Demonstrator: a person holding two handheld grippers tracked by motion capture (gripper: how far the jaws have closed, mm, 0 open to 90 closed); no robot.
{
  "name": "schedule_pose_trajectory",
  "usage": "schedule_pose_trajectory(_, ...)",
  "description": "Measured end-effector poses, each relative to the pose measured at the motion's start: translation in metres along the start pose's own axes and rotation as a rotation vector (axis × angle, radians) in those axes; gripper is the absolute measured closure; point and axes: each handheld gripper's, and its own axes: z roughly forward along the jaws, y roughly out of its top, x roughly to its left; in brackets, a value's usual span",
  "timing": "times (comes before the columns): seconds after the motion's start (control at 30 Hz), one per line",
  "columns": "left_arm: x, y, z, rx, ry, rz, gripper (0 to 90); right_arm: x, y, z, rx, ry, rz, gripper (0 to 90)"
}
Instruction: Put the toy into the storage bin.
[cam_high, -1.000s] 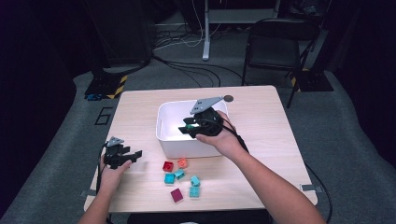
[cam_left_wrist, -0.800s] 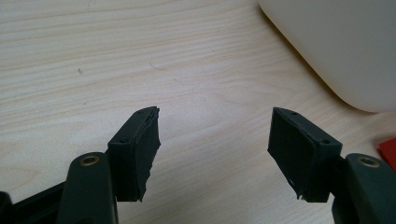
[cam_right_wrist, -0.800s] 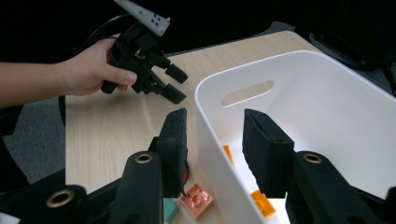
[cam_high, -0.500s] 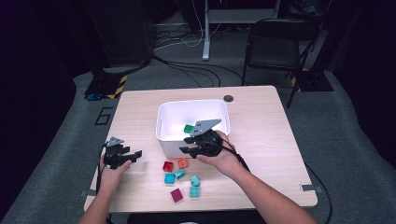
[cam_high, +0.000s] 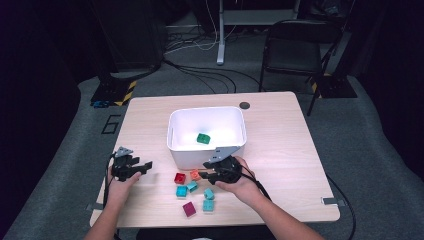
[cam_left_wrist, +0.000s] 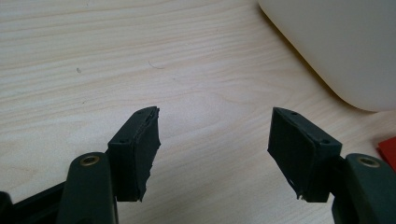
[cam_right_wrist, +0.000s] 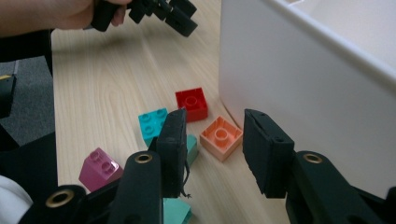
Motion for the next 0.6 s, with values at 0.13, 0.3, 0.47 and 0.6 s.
schedule_pose_trajectory(0.13, 0.000, 0.000, 0.000, 0.002, 0.002, 0.001, 33.5, 0.003, -0.011, 0.004, 0.016, 0.000, 0.011, 60.0)
schedule_pose_trajectory(0.3, 0.000, 0.000, 0.000, 0.004, 0.003, 0.005, 33.5, 0.007, -0.022, 0.007, 0.026, 0.003, 0.012, 60.0)
schedule_pose_trajectory(0.47, 0.000, 0.000, 0.000, 0.011, -0.001, 0.002, 33.5, 0.012, -0.030, 0.010, 0.037, 0.009, 0.016, 60.0)
schedule_pose_trajectory(0.6, -0.001, 0.000, 0.001, 0.002, 0.000, 0.000, 33.6, 0.015, -0.036, 0.013, 0.048, 0.014, 0.013, 59.9)
